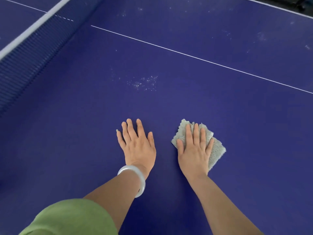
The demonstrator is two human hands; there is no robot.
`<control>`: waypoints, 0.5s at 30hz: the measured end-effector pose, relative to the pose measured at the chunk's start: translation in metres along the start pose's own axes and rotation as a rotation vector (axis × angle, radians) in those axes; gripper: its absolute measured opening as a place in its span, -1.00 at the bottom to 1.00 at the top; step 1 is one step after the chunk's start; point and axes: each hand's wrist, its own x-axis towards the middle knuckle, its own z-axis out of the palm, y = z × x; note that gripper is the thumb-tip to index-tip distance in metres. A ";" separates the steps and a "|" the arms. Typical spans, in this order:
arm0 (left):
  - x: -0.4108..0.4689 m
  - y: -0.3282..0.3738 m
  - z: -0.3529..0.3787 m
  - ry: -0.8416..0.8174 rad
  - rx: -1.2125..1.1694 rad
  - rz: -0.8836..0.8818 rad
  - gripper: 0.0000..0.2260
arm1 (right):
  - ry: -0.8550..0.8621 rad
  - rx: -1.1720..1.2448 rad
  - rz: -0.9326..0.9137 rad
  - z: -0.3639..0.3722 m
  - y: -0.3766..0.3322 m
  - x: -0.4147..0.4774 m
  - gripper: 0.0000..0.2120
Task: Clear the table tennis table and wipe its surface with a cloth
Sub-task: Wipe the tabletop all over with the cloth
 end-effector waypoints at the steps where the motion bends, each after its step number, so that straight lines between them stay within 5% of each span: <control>1: 0.001 -0.004 -0.005 -0.015 -0.045 0.015 -0.47 | 0.005 -0.006 -0.020 -0.001 0.002 0.000 -0.38; 6: 0.027 -0.070 -0.041 0.051 -0.070 0.276 -0.53 | 0.013 -0.030 -0.080 -0.004 0.007 -0.001 -0.33; 12: 0.070 -0.150 -0.053 0.053 0.120 0.047 -0.41 | -0.003 0.051 0.080 -0.003 -0.017 -0.012 -0.40; 15: 0.070 -0.156 -0.045 0.087 0.172 0.070 -0.40 | 0.037 0.042 -0.061 0.004 -0.067 -0.032 -0.42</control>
